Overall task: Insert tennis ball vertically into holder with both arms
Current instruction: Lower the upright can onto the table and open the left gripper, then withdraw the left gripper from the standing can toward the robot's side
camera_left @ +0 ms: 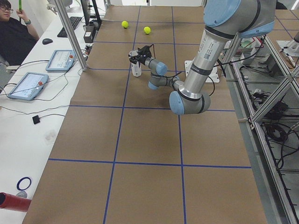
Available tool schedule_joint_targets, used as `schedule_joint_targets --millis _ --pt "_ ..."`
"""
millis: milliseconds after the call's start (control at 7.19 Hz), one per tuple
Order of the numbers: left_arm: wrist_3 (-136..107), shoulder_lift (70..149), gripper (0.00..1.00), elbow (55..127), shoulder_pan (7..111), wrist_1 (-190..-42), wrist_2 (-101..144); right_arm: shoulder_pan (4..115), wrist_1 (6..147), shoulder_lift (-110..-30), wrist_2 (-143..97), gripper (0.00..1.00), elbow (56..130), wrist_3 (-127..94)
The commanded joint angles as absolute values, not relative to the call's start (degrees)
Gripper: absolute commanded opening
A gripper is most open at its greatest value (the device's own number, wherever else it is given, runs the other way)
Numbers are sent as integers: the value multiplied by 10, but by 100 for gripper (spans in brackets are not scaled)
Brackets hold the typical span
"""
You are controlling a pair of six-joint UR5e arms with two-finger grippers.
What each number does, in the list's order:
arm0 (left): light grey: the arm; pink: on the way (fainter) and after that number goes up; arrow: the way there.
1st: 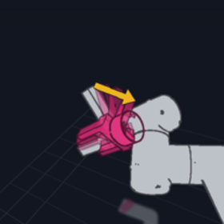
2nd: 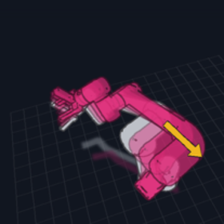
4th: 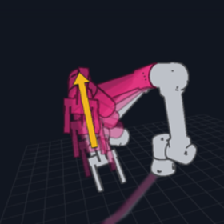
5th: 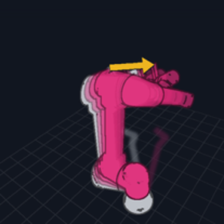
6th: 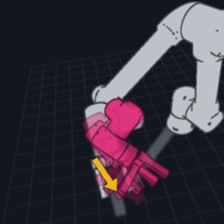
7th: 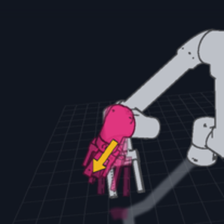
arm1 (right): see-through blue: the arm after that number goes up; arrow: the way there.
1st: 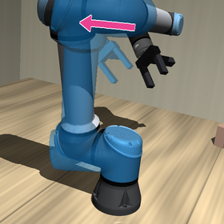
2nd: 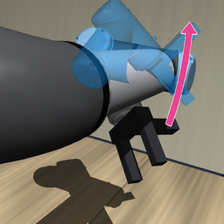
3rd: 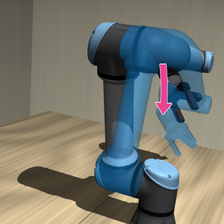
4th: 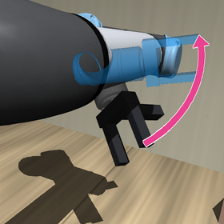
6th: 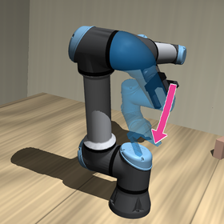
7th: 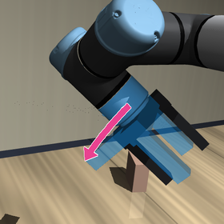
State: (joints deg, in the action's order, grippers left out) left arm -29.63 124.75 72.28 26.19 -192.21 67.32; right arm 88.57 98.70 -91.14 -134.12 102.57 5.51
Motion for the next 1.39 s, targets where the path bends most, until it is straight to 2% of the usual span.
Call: schedule_joint_targets --millis 0,417,556,695,973,1112,1251 --pt "-297 1251 99 728 262 -1922 674 886 987 -911 -1340 100 1027 55" --pt "-295 1247 99 807 273 -1876 683 886 987 -911 -1341 100 1028 55" --pt "-295 1220 99 873 282 -1808 699 886 987 -911 -1342 100 1030 55" --pt "-300 1169 99 950 306 -1732 744 886 987 -911 -1346 100 1034 55" --pt "-358 1087 99 1044 342 -1660 807 885 986 -910 -1342 100 1053 55" --pt "-372 1024 99 1062 373 -1659 908 885 988 -902 -1339 100 1056 55" --pt "-380 993 99 1056 404 -1646 1004 885 987 -886 -1339 100 1053 55"
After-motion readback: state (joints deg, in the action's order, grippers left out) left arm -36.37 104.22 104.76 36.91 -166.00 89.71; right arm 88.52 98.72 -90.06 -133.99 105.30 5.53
